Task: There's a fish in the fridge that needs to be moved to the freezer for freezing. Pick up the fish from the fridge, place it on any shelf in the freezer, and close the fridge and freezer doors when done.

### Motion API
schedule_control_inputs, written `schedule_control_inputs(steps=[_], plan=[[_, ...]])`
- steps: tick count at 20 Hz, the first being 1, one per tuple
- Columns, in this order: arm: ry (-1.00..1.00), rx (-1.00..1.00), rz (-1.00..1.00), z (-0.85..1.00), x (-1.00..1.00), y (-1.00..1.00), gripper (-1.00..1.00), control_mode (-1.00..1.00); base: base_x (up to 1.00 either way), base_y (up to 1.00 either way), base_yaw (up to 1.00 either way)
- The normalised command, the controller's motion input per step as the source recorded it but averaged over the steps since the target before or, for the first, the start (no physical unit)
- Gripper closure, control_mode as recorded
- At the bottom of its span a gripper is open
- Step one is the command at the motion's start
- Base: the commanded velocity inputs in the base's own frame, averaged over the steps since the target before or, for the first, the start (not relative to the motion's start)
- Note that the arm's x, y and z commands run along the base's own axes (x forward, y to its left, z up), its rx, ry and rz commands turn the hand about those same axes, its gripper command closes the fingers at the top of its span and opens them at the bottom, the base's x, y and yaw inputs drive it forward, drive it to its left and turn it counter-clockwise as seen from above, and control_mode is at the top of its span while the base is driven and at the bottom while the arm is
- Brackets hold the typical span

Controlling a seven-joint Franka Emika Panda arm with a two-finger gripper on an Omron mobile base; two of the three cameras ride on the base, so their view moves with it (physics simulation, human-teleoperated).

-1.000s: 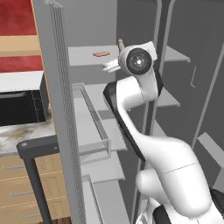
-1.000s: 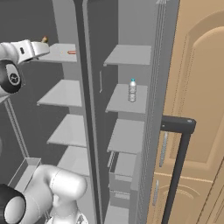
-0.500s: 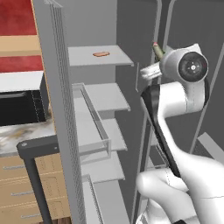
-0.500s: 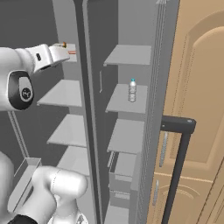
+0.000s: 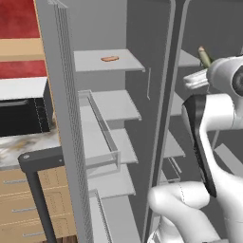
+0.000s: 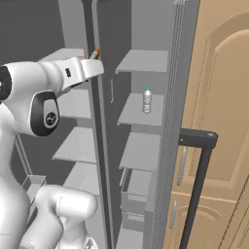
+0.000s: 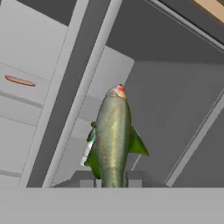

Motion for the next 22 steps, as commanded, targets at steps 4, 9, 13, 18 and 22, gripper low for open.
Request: schedule_control_inputs(steps=[4,9,13,18,22], plan=[[-0.07,0.04,-0.07,0.06,0.05,-0.32,1.00,-1.00,0.00,0.00,0.00],[0.04,0.01,0.02,0.01,0.38,-0.11,1.00,-1.00,0.00,0.00,0.00],[0.11,0.00,0.10,0.00,0.27,-0.29,1.00,-1.00,0.00,0.00,0.00],[0.10,0.00,0.13,0.00,0.31,-0.17,1.00,-1.00,0.00,0.00,0.00],[0.00,0.00,0.08,-0.04,0.44,-0.02,1.00,-1.00,0.00,0.00,0.00]])
